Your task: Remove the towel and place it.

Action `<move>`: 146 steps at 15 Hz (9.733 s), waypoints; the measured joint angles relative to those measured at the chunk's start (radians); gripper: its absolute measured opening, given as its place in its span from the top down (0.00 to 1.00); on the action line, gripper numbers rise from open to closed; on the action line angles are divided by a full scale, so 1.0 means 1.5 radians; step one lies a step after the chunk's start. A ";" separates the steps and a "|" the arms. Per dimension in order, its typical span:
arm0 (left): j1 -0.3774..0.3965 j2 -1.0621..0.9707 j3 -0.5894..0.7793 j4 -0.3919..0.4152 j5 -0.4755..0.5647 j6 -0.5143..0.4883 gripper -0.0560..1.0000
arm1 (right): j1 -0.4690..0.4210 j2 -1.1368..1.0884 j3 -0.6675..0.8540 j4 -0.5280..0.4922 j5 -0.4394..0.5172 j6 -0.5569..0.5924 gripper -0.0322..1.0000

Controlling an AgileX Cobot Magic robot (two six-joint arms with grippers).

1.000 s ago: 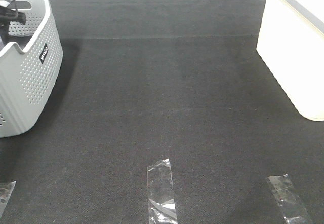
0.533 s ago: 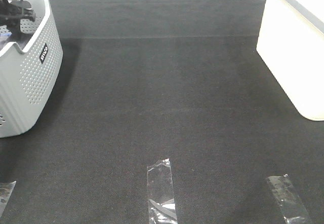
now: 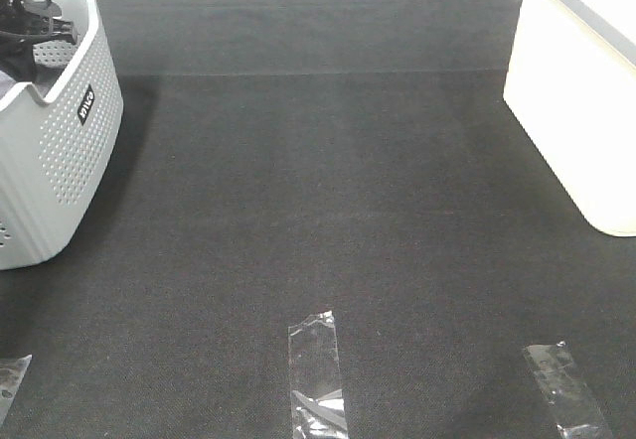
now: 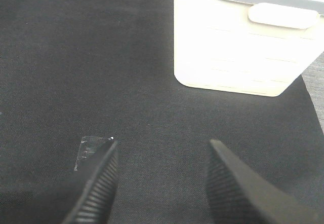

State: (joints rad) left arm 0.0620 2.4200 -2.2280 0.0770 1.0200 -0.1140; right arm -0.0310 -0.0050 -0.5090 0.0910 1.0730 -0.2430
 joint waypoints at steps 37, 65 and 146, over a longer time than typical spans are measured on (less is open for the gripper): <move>-0.003 0.019 0.000 -0.043 -0.078 0.037 0.89 | 0.000 0.000 0.002 -0.001 0.000 0.000 0.49; -0.170 -0.303 0.000 -0.166 -0.220 0.047 0.95 | 0.000 0.000 0.002 -0.001 0.000 0.000 0.49; -0.245 -0.152 0.002 0.127 -0.870 0.015 0.95 | 0.157 1.336 -1.283 -0.073 -0.221 0.065 0.97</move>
State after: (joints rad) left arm -0.3050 2.1920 -2.2250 0.2670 -0.2850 -0.0910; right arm 0.2050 1.9990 -2.4330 -0.0190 0.7420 -0.1450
